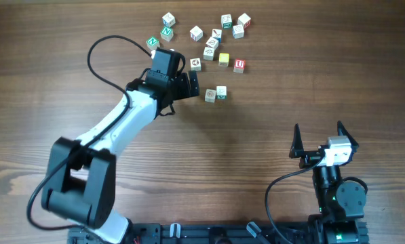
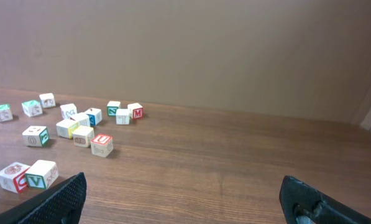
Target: Form a horizontal line
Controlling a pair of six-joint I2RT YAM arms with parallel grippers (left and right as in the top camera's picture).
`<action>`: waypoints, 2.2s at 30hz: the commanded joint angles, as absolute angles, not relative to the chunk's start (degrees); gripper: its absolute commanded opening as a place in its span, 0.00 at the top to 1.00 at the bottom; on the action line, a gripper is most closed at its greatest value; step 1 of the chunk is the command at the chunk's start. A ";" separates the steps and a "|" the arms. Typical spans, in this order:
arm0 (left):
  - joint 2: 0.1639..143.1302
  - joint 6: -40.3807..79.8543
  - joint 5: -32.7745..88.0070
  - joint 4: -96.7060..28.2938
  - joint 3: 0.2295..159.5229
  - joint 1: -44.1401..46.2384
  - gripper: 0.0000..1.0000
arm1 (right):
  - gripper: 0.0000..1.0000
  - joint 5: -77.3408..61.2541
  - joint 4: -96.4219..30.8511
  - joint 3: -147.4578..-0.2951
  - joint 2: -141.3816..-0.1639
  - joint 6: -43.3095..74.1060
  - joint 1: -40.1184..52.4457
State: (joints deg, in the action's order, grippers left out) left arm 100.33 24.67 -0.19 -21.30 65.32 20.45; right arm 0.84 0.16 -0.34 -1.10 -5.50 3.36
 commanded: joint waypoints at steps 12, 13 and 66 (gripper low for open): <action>85.52 22.17 -6.13 -39.38 64.93 20.12 0.00 | 0.00 -0.05 0.34 -0.30 -0.91 -6.00 3.64; 85.14 21.91 -6.13 -40.42 64.93 20.12 0.00 | 0.00 -0.05 0.32 -0.30 -0.91 -6.00 3.64; 71.35 25.02 -22.02 -79.75 64.86 19.51 0.00 | 0.00 -23.44 1.17 -1.06 -8.54 52.40 3.64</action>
State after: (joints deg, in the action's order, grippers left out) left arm 72.10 21.80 -18.22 -79.05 65.19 20.43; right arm -20.29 1.21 -0.34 -4.45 54.72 3.36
